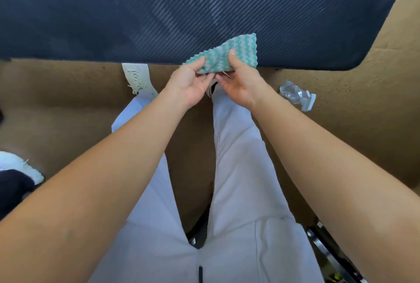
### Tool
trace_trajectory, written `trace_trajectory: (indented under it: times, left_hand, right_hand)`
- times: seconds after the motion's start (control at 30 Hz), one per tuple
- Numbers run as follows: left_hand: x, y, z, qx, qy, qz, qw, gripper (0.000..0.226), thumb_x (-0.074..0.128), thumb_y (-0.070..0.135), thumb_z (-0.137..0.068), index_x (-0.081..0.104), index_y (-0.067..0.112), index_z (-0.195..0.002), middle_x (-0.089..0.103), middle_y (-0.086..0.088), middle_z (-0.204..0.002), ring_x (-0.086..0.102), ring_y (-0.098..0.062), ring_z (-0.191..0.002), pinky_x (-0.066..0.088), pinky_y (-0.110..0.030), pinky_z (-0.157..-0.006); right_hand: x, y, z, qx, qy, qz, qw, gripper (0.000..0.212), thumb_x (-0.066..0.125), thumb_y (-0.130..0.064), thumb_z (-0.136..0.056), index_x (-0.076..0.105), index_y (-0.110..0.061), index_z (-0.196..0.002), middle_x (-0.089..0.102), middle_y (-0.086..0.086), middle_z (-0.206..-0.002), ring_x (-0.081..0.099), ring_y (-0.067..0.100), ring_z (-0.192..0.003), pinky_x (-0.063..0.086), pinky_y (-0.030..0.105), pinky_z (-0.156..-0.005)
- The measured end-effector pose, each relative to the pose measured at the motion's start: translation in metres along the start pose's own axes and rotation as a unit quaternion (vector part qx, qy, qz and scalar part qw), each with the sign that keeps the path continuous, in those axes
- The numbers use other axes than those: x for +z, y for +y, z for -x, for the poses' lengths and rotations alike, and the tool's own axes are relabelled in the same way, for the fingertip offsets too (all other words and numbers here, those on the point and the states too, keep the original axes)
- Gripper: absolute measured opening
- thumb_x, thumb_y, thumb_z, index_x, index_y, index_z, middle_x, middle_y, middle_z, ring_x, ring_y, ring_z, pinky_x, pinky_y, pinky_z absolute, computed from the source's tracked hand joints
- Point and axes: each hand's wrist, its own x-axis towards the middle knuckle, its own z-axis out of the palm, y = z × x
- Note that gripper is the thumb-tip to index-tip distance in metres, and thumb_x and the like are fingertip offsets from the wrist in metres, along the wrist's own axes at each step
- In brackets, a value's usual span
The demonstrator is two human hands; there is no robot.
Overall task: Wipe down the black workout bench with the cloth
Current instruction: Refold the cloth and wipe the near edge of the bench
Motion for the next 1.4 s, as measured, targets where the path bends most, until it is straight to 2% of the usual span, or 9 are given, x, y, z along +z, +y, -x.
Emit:
trace_trajectory:
  times: [0.07, 0.2, 0.4, 0.6, 0.77, 0.97, 1.13, 1.23, 1.4]
  left_hand:
    - [-0.016, 0.019, 0.003, 0.018, 0.016, 0.003, 1.0, 0.039, 0.061, 0.001, -0.099, 0.054, -0.002, -0.137, 0.065, -0.022, -0.134, 0.066, -0.033, -0.122, 0.057, -0.041, -0.101]
    - [-0.047, 0.048, 0.008, 0.062, 0.046, 0.006, 0.997, 0.034, 0.068, 0.014, -0.098, 0.058, 0.003, -0.128, 0.068, -0.019, -0.13, 0.07, -0.027, -0.113, 0.061, -0.035, -0.089]
    - [-0.093, 0.101, 0.02, 0.136, 0.104, 0.021, 0.985, 0.05, 0.071, 0.034, -0.095, 0.057, 0.003, -0.133, 0.07, -0.018, -0.126, 0.071, -0.029, -0.114, 0.06, -0.04, -0.095]
    - [-0.133, 0.165, 0.03, 0.181, 0.195, 0.027, 0.964, 0.055, 0.071, 0.053, -0.09, 0.064, 0.003, -0.112, 0.074, -0.013, -0.11, 0.077, -0.024, -0.093, 0.066, -0.035, -0.077]
    - [-0.146, 0.181, 0.035, 0.169, 0.166, 0.023, 0.971, 0.05, 0.061, 0.058, -0.094, 0.06, 0.01, -0.107, 0.072, -0.01, -0.113, 0.075, -0.023, -0.097, 0.064, -0.037, -0.085]
    - [-0.127, 0.158, 0.033, 0.135, 0.062, -0.061, 0.987, 0.057, 0.063, 0.045, -0.098, 0.051, 0.007, -0.139, 0.071, -0.013, -0.125, 0.074, -0.025, -0.109, 0.059, -0.045, -0.098]
    - [-0.097, 0.121, 0.029, 0.106, 0.02, -0.105, 0.989, 0.034, 0.049, 0.045, -0.105, 0.056, 0.018, -0.123, 0.067, -0.009, -0.131, 0.068, -0.023, -0.119, 0.056, -0.043, -0.104]
    - [-0.071, 0.087, 0.023, 0.073, 0.007, -0.127, 0.989, 0.046, 0.051, 0.046, -0.104, 0.055, 0.009, -0.131, 0.066, -0.013, -0.134, 0.07, -0.023, -0.116, 0.057, -0.042, -0.101]
    - [-0.015, 0.02, 0.014, 0.014, -0.025, -0.154, 0.988, 0.053, 0.057, 0.04, -0.103, 0.05, 0.006, -0.142, 0.067, -0.016, -0.134, 0.069, -0.026, -0.119, 0.054, -0.044, -0.106]
  right_hand:
    - [0.026, 0.014, 0.003, 0.009, -0.014, -0.027, 0.999, 0.031, 0.053, -0.027, -0.105, 0.054, -0.01, -0.131, 0.062, 0.015, -0.137, 0.066, 0.024, -0.114, 0.059, 0.031, -0.081]
    - [0.069, 0.044, 0.0, 0.02, -0.02, -0.021, 0.999, 0.044, 0.055, -0.033, -0.104, 0.05, -0.009, -0.141, 0.064, 0.015, -0.136, 0.064, 0.028, -0.123, 0.056, 0.036, -0.096]
    - [0.134, 0.083, 0.006, 0.031, -0.032, 0.025, 0.999, 0.044, 0.056, -0.036, -0.103, 0.051, -0.01, -0.138, 0.065, 0.016, -0.133, 0.066, 0.028, -0.119, 0.055, 0.035, -0.097]
    - [0.198, 0.124, 0.009, 0.067, -0.061, 0.041, 0.995, 0.047, 0.055, -0.038, -0.102, 0.047, -0.008, -0.136, 0.059, 0.02, -0.138, 0.065, 0.029, -0.121, 0.052, 0.037, -0.105]
    - [0.224, 0.137, 0.012, 0.09, -0.073, 0.023, 0.993, 0.048, 0.055, -0.037, -0.103, 0.044, -0.01, -0.14, 0.054, 0.018, -0.143, 0.063, 0.03, -0.119, 0.053, 0.038, -0.101]
    - [0.198, 0.124, 0.014, 0.065, -0.057, 0.032, 0.996, 0.035, 0.054, -0.034, -0.104, 0.051, -0.006, -0.125, 0.064, 0.022, -0.121, 0.067, 0.031, -0.114, 0.056, 0.035, -0.096]
    - [0.147, 0.094, 0.016, 0.05, -0.044, 0.031, 0.997, 0.03, 0.048, -0.028, -0.107, 0.052, -0.005, -0.125, 0.064, 0.023, -0.127, 0.068, 0.03, -0.112, 0.054, 0.036, -0.101]
    - [0.108, 0.07, 0.016, 0.048, -0.007, -0.005, 0.999, 0.021, 0.051, -0.02, -0.106, 0.057, -0.003, -0.116, 0.064, 0.023, -0.129, 0.064, 0.033, -0.121, 0.052, 0.036, -0.104]
    - [0.027, 0.027, 0.016, 0.024, 0.085, -0.058, 0.994, 0.036, 0.061, -0.021, -0.101, 0.058, -0.001, -0.13, 0.07, 0.02, -0.122, 0.073, 0.028, -0.104, 0.063, 0.03, -0.073]
